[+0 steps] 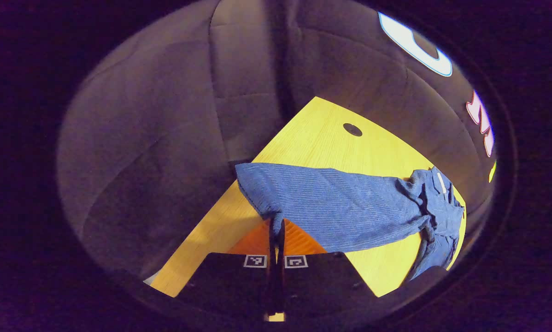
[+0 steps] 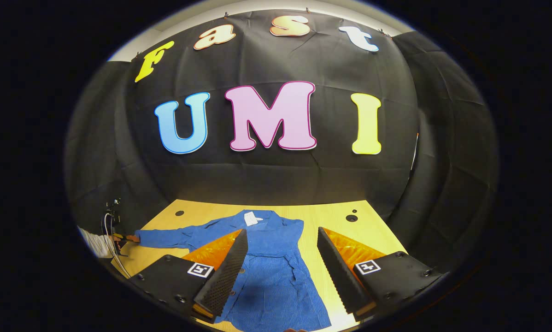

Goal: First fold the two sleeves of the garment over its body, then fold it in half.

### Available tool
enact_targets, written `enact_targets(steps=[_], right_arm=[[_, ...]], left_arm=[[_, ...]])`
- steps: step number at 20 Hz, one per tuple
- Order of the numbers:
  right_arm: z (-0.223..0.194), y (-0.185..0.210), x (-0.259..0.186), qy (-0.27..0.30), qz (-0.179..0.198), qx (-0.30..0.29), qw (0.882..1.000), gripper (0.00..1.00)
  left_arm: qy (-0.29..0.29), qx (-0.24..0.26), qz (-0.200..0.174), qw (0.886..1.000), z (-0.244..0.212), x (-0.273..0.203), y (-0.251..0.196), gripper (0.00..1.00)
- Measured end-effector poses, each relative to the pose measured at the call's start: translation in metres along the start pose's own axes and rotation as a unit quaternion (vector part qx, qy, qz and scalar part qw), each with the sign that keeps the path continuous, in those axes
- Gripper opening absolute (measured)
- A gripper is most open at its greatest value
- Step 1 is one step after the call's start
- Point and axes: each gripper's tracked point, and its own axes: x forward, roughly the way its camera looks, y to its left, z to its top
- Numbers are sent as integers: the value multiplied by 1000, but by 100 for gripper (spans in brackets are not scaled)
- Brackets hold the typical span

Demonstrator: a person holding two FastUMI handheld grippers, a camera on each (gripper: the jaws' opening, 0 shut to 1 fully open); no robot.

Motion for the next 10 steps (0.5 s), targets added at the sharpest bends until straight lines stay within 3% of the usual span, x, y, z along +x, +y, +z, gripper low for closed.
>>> enact_targets(steps=[6, 10], right_arm=[[-5, -13, -4, 1, -4, 10, 1000, 95], [-8, -22, -1, 3, 3, 22, 1000, 95]], left_arm=[[-92, 16, -77, 993, 48, -49, -59, 0], [-143, 33, -151, 978, 81, -91, -141, 0]])
